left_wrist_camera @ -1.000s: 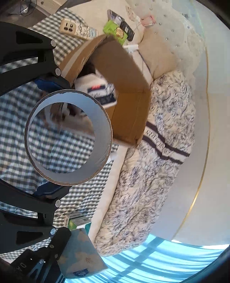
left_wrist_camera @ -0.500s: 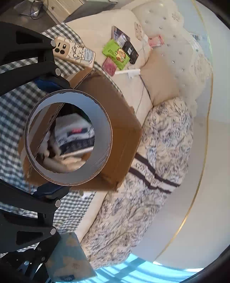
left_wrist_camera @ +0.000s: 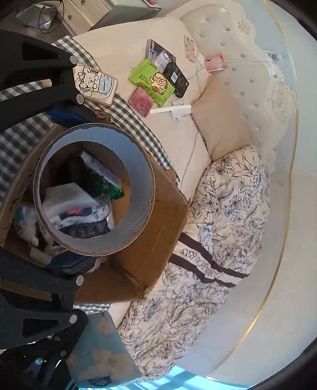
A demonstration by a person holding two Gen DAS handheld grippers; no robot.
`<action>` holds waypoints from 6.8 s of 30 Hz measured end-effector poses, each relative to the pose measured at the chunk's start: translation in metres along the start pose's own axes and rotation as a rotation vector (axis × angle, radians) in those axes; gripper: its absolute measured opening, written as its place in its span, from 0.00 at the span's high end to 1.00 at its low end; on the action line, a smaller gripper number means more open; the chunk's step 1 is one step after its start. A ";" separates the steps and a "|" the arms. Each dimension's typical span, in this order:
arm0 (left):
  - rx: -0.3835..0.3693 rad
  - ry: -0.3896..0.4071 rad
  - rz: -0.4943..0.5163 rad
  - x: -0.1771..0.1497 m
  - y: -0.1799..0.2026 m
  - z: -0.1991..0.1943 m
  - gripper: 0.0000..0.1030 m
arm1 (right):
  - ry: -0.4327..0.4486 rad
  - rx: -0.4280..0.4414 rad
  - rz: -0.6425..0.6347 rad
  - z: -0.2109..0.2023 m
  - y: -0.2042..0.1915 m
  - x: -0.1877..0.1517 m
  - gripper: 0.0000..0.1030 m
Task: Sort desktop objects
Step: 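Carry the tape roll and the tissue pack over the cardboard box with both tools, then open both tools to drop the tape roll and tissue pack into the box, then move both tools back over the white bottle and green medicine box, then grasp the white bottle with the left tool while the right tool grasps the green medicine box, then carry the white bottle and the medicine box over the cardboard box with both tools, then open both tools to drop the bottle and medicine box into the box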
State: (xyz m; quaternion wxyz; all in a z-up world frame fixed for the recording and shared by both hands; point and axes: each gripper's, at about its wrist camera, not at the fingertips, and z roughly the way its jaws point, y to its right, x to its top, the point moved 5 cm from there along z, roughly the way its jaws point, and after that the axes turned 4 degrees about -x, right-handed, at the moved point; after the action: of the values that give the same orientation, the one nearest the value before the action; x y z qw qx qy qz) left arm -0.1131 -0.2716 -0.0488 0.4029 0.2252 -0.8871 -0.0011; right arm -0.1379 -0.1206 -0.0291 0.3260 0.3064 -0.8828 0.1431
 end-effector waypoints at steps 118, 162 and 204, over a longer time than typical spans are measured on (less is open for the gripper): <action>-0.182 -0.230 0.252 -0.117 0.257 0.063 0.40 | -0.676 -0.261 -0.625 -0.011 0.326 -0.168 0.28; -0.194 -0.072 0.245 -0.102 0.206 -0.069 0.40 | -0.064 -0.307 0.273 -0.134 0.195 -0.146 0.13; -0.022 0.010 0.114 0.025 0.025 -0.008 0.00 | 0.075 -0.121 0.181 0.003 0.022 0.051 0.03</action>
State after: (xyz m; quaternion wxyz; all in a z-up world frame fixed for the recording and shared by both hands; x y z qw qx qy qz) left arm -0.1314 -0.2578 -0.0214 0.4092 0.1700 -0.8964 0.0131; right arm -0.1835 -0.1281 0.0011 0.3626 0.1996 -0.9010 0.1296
